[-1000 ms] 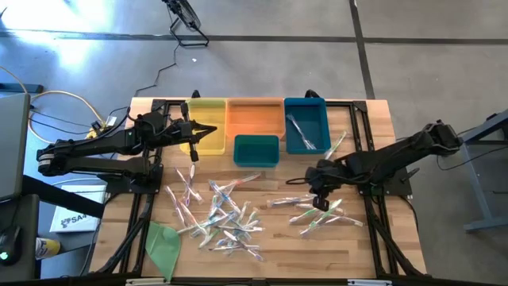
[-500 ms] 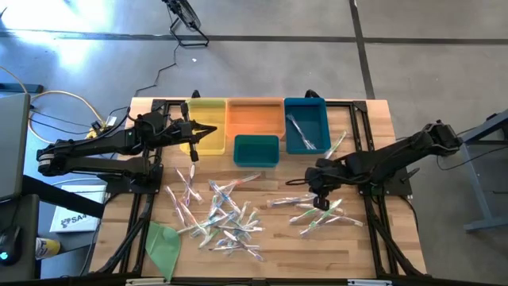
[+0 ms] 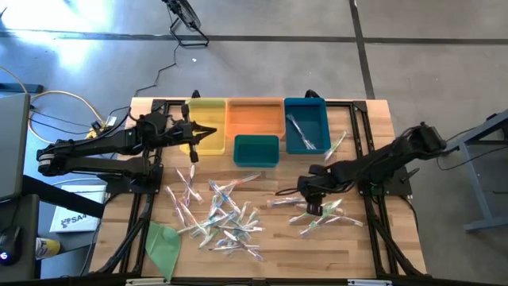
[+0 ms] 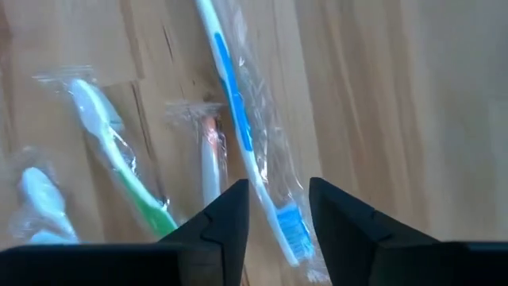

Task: Pick & Place Toothbrushes
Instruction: Put the blue toothbrush into the yellow bin

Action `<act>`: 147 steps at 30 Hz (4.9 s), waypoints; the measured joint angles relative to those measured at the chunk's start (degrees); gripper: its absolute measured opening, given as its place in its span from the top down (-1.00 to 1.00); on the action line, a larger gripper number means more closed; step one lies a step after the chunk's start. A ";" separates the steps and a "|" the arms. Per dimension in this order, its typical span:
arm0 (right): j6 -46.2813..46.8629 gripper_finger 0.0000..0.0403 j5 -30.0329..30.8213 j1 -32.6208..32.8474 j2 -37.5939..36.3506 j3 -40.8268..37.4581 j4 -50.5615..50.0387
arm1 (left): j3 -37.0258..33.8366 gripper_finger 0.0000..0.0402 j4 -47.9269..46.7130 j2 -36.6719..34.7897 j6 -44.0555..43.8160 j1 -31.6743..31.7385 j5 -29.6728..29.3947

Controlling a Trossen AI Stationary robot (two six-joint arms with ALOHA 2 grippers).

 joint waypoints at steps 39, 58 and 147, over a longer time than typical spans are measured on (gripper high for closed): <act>0.37 0.93 3.62 3.30 9.08 0.07 3.11 | 0.00 1.00 -1.20 0.02 0.02 0.00 0.00; 0.59 0.98 3.01 3.28 9.13 0.04 3.03 | 0.00 1.00 -1.14 0.01 0.02 0.00 -0.01; -15.06 0.98 16.41 -15.61 -11.61 0.02 55.73 | 0.16 0.23 30.32 13.48 -9.90 0.04 5.61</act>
